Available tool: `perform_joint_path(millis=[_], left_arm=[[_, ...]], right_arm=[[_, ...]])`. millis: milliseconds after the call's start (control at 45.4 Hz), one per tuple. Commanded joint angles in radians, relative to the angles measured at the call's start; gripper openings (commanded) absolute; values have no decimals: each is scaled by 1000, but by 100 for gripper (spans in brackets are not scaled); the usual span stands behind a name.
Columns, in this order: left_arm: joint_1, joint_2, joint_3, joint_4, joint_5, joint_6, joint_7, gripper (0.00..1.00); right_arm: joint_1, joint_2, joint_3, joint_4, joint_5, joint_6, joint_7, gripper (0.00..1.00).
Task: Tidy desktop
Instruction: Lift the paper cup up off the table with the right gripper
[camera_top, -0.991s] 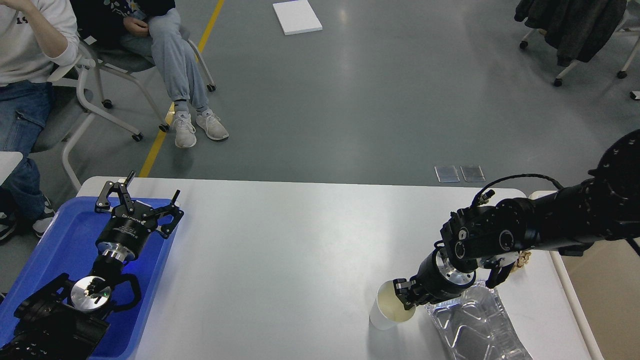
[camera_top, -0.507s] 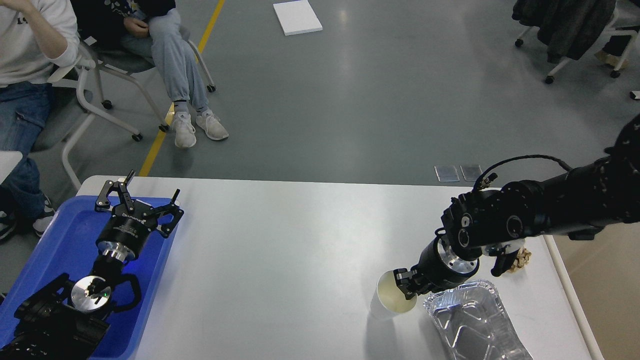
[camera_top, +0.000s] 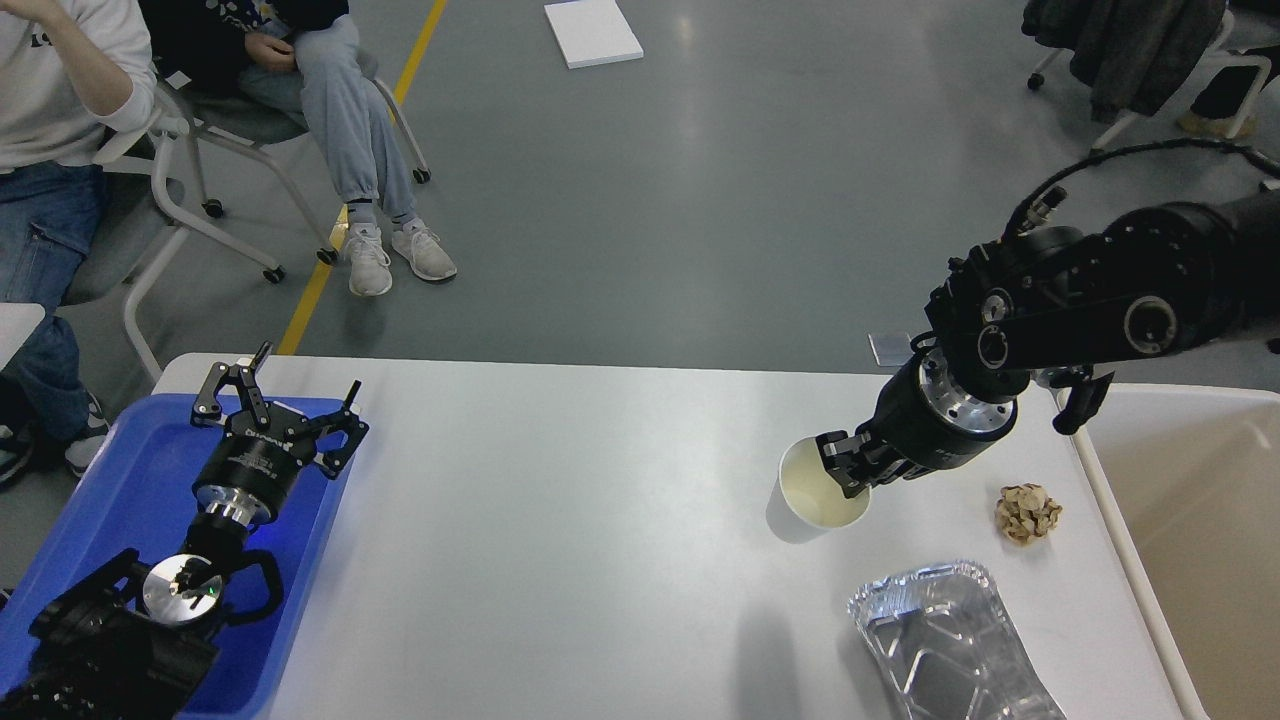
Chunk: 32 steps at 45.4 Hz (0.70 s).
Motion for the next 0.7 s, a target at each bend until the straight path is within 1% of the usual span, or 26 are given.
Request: perform_joint_path(millis=[0, 242, 396, 683], left_arm=[[0, 0, 0, 0, 0, 0, -1, 100], [0, 1, 0, 0, 0, 0, -1, 100], [0, 1, 0, 0, 0, 0, -1, 100], [0, 0, 0, 0, 0, 0, -1, 100]], right_arm=[[191, -53, -7, 36, 1, 102, -9, 0], [283, -84, -10, 42, 1, 158, -9, 0], [334, -99, -43, 42, 1, 197, -9, 0], [368, -102, -48, 42, 1, 237, -9, 0]])
